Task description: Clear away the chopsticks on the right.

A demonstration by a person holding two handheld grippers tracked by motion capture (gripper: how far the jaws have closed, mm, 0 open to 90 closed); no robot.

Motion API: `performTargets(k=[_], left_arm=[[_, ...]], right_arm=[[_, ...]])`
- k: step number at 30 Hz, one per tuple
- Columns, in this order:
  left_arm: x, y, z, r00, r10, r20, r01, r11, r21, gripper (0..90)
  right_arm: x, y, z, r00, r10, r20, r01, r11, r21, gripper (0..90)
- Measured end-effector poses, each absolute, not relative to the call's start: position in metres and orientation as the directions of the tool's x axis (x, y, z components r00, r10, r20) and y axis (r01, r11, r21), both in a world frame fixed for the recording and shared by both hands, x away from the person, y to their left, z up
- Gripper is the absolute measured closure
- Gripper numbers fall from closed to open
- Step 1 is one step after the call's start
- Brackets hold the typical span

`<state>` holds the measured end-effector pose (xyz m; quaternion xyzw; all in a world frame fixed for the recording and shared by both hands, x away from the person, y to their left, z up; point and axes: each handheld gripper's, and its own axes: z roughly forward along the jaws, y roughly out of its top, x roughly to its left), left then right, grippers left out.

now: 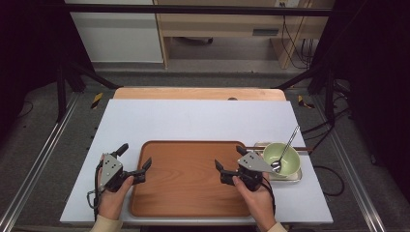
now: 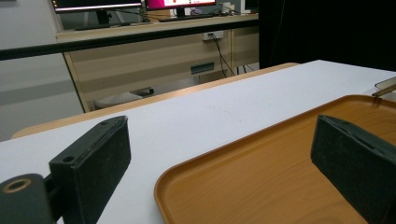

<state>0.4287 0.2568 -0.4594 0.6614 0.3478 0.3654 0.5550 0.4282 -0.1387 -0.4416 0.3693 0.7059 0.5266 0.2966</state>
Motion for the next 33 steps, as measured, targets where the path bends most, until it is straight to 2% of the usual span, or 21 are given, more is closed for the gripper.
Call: performTargets(k=[9,16,22,23,26,27,29,30,31,33], left_arm=[[0.425,0.259,-0.457,0.474,0.877,0.074,0.061,-0.117,0.991,4.4],[0.427,0.259,-0.459,0.47,0.879,0.073,0.071,-0.121,0.99,4.3],[0.43,0.261,-0.461,0.454,0.888,0.077,0.059,-0.116,0.991,3.9],[0.43,0.261,-0.462,0.452,0.888,0.084,0.06,-0.124,0.99,3.9],[0.43,0.263,-0.462,0.449,0.89,0.078,0.068,-0.12,0.99,4.1],[0.43,0.264,-0.462,0.446,0.892,0.079,0.069,-0.122,0.99,4.3],[0.43,0.266,-0.462,0.442,0.894,0.069,0.074,-0.112,0.991,4.3],[0.43,0.266,-0.462,0.442,0.895,0.067,0.074,-0.111,0.991,4.3],[0.43,0.267,-0.462,0.443,0.894,0.069,0.076,-0.114,0.991,4.3],[0.431,0.267,-0.462,0.443,0.894,0.066,0.074,-0.11,0.991,4.3]], right_arm=[[0.427,-0.142,-0.44,-0.534,0.845,-0.041,0.233,0.194,0.953,15.9],[0.421,-0.14,-0.432,-0.562,0.826,-0.04,0.251,0.217,0.943,24.2],[0.41,-0.169,-0.408,-0.565,0.824,-0.046,0.318,0.269,0.909,29.5],[0.406,-0.189,-0.399,-0.544,0.838,-0.049,0.333,0.269,0.904,35.3],[0.403,-0.209,-0.39,-0.524,0.85,-0.055,0.345,0.271,0.899,40.0],[0.399,-0.229,-0.383,-0.503,0.862,-0.067,0.353,0.275,0.894,48.3],[0.397,-0.239,-0.38,-0.493,0.867,-0.068,0.361,0.275,0.891,50.8],[0.394,-0.259,-0.376,-0.467,0.88,-0.08,0.371,0.278,0.886,60.1],[0.394,-0.259,-0.376,-0.467,0.88,-0.08,0.371,0.278,0.886,60.1],[0.39,-0.278,-0.374,-0.439,0.895,-0.076,0.394,0.268,0.879,66.4]])
